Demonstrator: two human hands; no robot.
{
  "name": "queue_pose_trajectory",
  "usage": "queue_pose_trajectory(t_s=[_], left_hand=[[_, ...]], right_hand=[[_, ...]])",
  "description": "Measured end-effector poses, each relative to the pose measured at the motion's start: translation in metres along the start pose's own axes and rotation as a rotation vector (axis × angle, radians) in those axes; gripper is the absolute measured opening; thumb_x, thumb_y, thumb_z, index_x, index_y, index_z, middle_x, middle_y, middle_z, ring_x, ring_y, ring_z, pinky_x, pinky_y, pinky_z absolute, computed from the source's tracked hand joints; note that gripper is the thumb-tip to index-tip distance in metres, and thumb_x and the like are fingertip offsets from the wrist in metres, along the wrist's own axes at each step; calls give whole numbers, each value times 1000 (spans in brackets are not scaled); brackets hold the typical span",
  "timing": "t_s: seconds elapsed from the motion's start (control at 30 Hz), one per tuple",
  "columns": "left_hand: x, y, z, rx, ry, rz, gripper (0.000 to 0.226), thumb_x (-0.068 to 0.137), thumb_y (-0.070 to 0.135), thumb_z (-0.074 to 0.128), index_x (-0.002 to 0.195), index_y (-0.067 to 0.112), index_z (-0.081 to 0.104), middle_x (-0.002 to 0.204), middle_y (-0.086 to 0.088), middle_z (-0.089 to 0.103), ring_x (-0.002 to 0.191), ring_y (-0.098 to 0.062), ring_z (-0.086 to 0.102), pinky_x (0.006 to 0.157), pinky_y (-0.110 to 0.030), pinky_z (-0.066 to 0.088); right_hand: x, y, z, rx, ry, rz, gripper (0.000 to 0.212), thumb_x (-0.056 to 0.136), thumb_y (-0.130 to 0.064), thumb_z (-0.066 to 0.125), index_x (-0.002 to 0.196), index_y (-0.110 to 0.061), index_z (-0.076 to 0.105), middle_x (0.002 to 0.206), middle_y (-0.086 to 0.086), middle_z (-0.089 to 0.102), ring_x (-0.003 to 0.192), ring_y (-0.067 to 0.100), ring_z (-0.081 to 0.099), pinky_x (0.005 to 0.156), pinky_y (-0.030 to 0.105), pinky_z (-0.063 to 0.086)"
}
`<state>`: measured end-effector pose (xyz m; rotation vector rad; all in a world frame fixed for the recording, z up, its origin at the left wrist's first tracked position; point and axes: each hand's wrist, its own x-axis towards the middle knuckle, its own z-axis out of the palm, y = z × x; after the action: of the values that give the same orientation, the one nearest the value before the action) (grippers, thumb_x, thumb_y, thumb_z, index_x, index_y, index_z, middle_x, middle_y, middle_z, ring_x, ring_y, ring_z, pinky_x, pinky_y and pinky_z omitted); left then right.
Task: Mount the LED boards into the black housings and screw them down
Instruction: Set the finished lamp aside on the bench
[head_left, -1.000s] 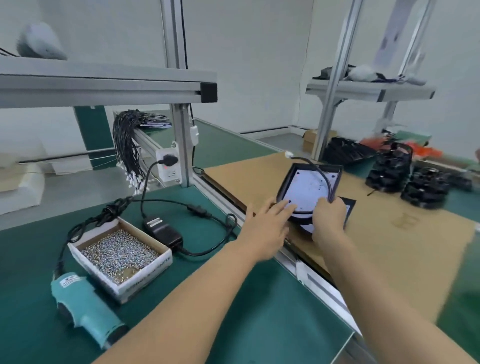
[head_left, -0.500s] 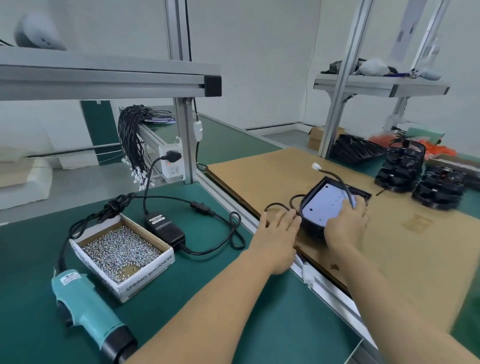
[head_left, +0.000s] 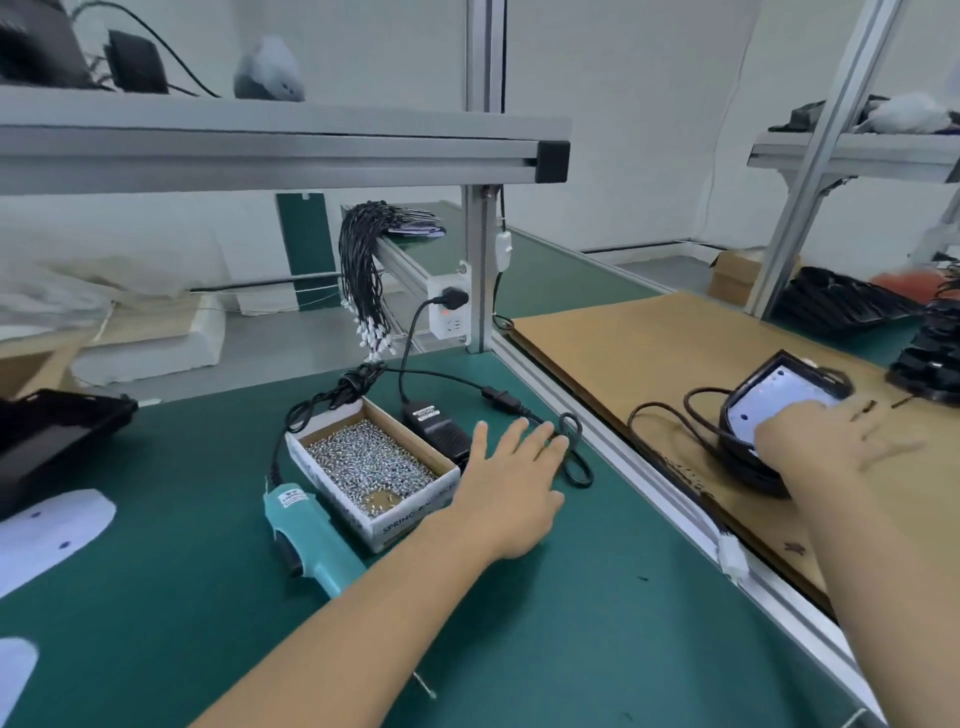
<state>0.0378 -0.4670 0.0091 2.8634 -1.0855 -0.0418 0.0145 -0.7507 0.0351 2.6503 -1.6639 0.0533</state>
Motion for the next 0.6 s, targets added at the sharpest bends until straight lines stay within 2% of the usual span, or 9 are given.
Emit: queue_pose_trajectory(t_s=[0.07, 0.13, 0.27, 0.37, 0.47, 0.6], left_hand=[[-23, -25, -8, 7, 47, -58, 58, 103, 35, 29, 154, 23, 4, 162, 7, -4, 147, -16, -11, 115, -51, -11], [-47, -50, -13, -3, 58, -128, 56, 104, 36, 27, 153, 23, 5, 162, 9, -4, 147, -13, -11, 115, -48, -11], [-85, -91, -17, -2, 27, -297, 55, 104, 36, 21, 154, 23, 0, 161, 11, -9, 147, -9, -13, 116, -45, -12], [-106, -111, -13, -7, 2, -395, 55, 104, 38, 18, 153, 28, -6, 160, 10, -13, 147, -14, -14, 115, -50, -12], [-123, -126, -7, -23, -6, -465, 54, 104, 36, 17, 151, 33, -9, 160, 9, -14, 147, -18, -14, 112, -56, -12], [-143, -146, -2, -34, 13, -548, 56, 104, 37, 15, 152, 27, -11, 160, 10, -14, 147, -16, -14, 113, -54, -14]], right_hand=[[-9, -7, -6, 65, 74, -17, 67, 91, -23, 47, 151, -9, 21, 160, 16, 0, 146, 32, -4, 114, 62, 2], [-28, -23, -9, 98, 169, -116, 62, 90, -20, 45, 148, -6, 27, 160, 16, 3, 146, 31, -3, 113, 63, 1], [-97, -80, -10, 49, 253, -489, 53, 94, -18, 37, 145, -5, 30, 160, 16, 5, 147, 29, -4, 105, 59, -25], [-165, -122, -6, 129, 203, -770, 49, 101, -28, 28, 147, -12, 25, 161, 13, 1, 148, 28, -5, 108, 67, -7], [-222, -154, 0, 170, 142, -995, 52, 103, -35, 22, 151, -19, 16, 161, 11, -4, 148, 27, -10, 107, 67, -12], [-273, -180, 7, 191, 93, -1171, 54, 103, -40, 16, 153, -21, 10, 161, 8, -6, 148, 26, -11, 105, 66, -17]])
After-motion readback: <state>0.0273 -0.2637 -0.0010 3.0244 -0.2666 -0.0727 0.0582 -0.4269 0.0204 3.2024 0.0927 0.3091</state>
